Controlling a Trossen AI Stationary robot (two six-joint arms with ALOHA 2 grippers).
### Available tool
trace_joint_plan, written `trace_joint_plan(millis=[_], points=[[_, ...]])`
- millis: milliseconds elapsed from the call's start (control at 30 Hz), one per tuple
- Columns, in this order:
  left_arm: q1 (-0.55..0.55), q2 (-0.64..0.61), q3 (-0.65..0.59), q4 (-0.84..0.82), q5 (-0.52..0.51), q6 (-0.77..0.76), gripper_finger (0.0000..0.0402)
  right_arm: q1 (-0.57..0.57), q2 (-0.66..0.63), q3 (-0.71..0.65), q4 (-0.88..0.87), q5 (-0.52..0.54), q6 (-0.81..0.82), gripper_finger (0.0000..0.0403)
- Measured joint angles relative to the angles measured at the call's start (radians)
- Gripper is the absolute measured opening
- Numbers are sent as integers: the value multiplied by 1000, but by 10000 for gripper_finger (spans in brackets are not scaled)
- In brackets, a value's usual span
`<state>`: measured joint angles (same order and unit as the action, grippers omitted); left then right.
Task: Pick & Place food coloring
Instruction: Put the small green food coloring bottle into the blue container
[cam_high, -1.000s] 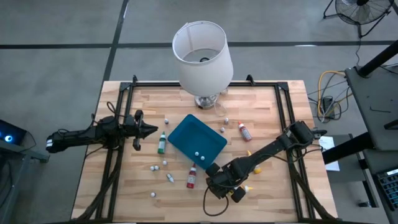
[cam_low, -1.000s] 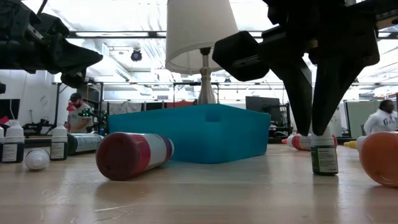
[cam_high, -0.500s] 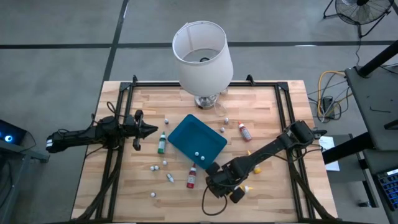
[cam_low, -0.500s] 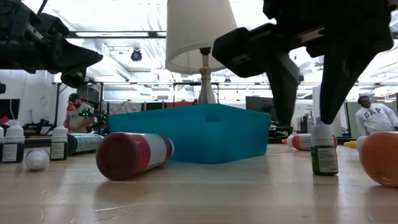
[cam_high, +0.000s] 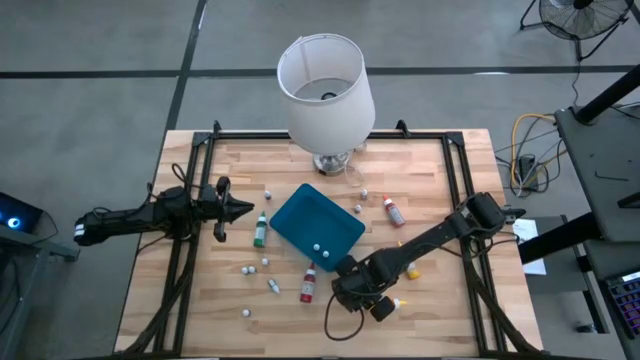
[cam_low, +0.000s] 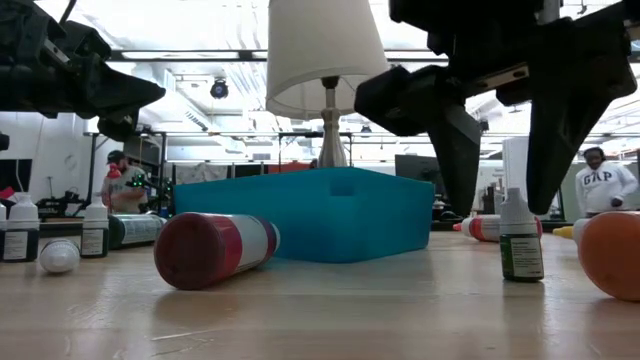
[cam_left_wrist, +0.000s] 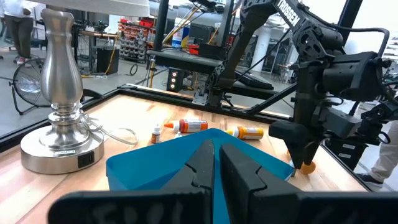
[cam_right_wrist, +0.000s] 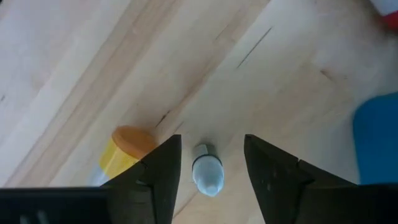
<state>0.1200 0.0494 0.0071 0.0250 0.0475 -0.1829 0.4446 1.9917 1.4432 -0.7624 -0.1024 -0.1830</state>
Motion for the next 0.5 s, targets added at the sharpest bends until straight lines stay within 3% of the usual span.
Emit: trace_joint_plan(millis=[500], points=[[0,0,0,0,0,0,0,-10,-109,-135,49,-2,11,169]])
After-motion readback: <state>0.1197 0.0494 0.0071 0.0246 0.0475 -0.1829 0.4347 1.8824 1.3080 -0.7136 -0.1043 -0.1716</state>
